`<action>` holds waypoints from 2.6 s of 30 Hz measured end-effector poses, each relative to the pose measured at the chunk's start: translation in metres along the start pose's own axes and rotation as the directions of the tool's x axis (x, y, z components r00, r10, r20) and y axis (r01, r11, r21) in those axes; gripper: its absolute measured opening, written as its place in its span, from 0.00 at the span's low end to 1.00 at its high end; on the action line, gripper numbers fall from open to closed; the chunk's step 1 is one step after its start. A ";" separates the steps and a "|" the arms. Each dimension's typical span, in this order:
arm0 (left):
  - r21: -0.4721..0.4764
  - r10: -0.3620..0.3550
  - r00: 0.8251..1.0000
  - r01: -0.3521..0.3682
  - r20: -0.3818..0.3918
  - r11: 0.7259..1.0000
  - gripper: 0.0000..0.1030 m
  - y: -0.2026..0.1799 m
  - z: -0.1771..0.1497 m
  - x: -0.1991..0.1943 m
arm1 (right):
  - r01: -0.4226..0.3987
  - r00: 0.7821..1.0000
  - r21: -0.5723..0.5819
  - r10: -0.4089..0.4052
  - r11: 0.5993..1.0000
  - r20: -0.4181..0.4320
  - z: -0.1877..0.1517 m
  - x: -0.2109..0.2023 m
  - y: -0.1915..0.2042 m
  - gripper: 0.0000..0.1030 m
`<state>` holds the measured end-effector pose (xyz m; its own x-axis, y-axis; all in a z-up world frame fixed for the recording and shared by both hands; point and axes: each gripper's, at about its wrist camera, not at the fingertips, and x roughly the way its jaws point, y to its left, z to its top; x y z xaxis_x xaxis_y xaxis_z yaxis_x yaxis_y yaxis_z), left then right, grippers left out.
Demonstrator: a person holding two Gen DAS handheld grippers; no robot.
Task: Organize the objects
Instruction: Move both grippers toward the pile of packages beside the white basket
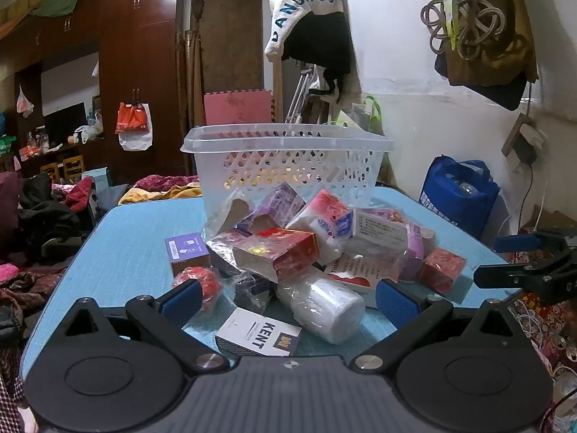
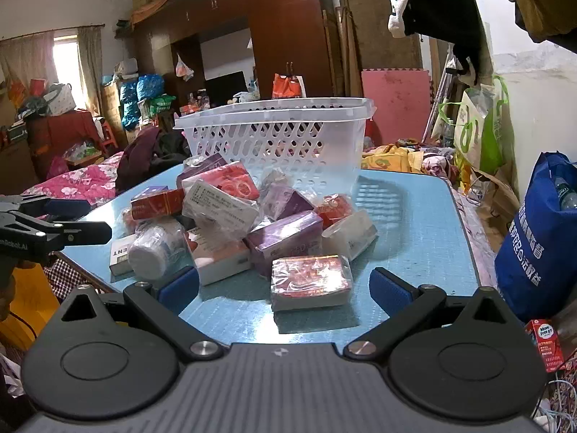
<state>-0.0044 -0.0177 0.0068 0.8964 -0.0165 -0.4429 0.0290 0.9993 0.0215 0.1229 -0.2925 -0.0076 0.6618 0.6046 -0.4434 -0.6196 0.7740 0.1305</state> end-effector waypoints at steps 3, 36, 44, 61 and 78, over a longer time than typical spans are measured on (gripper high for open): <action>0.005 0.003 1.000 -0.003 0.005 1.000 1.00 -0.001 0.001 -0.001 | 0.001 1.000 0.003 -0.001 1.000 -0.001 0.000 0.000 0.000 1.00; -0.037 0.029 0.999 -0.028 0.026 0.999 1.00 0.018 0.004 0.002 | 0.013 1.000 -0.050 -0.014 0.999 -0.016 -0.004 0.015 0.006 1.00; -0.041 0.031 0.999 -0.030 0.036 0.999 1.00 0.021 0.006 -0.001 | 0.027 0.999 -0.064 -0.028 0.998 -0.016 -0.004 0.016 0.008 1.00; -0.040 0.031 0.999 -0.030 0.041 0.999 1.00 0.022 0.006 -0.003 | 0.046 0.999 -0.064 -0.047 0.997 -0.015 -0.002 0.018 0.005 1.00; 0.005 0.024 1.000 -0.024 -0.006 1.000 1.00 0.035 -0.025 0.016 | 0.102 0.991 -0.071 -0.096 0.992 0.093 -0.009 0.024 0.003 1.00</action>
<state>0.0000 0.0176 -0.0221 0.8942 0.0077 -0.4475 0.0098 0.9993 0.0368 0.1328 -0.2770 -0.0260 0.7546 0.5426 -0.3690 -0.5768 0.8166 0.0213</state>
